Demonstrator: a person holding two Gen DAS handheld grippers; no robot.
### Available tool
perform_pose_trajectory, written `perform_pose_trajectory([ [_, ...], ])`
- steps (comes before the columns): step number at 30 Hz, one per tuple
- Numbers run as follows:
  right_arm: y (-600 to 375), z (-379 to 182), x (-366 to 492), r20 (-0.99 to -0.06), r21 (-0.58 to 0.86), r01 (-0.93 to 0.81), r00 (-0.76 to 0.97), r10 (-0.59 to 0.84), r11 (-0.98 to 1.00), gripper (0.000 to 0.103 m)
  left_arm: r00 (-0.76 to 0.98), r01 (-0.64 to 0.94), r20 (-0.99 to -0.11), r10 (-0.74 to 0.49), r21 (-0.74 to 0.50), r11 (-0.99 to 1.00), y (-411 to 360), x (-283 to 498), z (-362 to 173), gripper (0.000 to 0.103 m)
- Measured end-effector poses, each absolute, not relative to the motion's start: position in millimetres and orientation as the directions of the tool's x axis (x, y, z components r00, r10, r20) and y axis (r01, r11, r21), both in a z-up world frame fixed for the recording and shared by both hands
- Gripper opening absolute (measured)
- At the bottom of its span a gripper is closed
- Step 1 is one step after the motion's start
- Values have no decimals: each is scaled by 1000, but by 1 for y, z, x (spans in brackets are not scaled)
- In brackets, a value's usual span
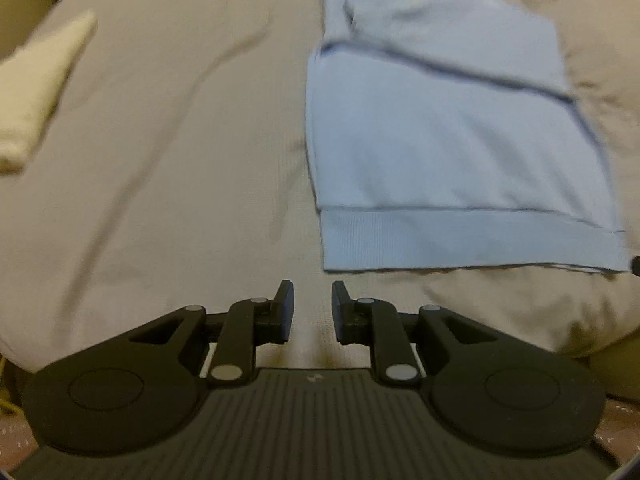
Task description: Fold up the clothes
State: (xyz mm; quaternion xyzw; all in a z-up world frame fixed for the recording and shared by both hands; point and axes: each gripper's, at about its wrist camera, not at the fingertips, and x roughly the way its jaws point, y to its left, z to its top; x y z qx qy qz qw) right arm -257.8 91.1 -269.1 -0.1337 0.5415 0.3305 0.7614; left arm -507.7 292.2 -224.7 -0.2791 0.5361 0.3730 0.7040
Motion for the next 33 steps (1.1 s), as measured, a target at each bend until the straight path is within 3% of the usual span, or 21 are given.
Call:
perform_pose_trajectory([
  [3, 87, -229, -284, -882, 163, -642, 245, 402, 749, 71, 204, -800, -939, 277, 3, 600, 282, -512, -182, 21],
  [5, 84, -204, -299, -864, 168, -642, 270, 426, 748, 85, 226, -784, -922, 315, 20, 621, 274, -511, -154, 30],
  [7, 79, -184, -311, -850, 171, -643, 287, 442, 747, 89, 247, -771, -905, 347, 34, 636, 267, -508, -135, 30],
  [11, 70, -155, -326, -839, 175, -632, 306, 450, 755, 89, 298, -760, -881, 367, 14, 650, 253, -510, -108, 36],
  [18, 51, -143, -339, -837, 194, -584, 321, 443, 789, 89, 314, -746, -875, 368, 12, 665, 233, -521, -92, 36],
  [33, 37, -137, -360, -833, 198, -565, 334, 442, 801, 89, 331, -733, -865, 377, 17, 680, 222, -532, -92, 42],
])
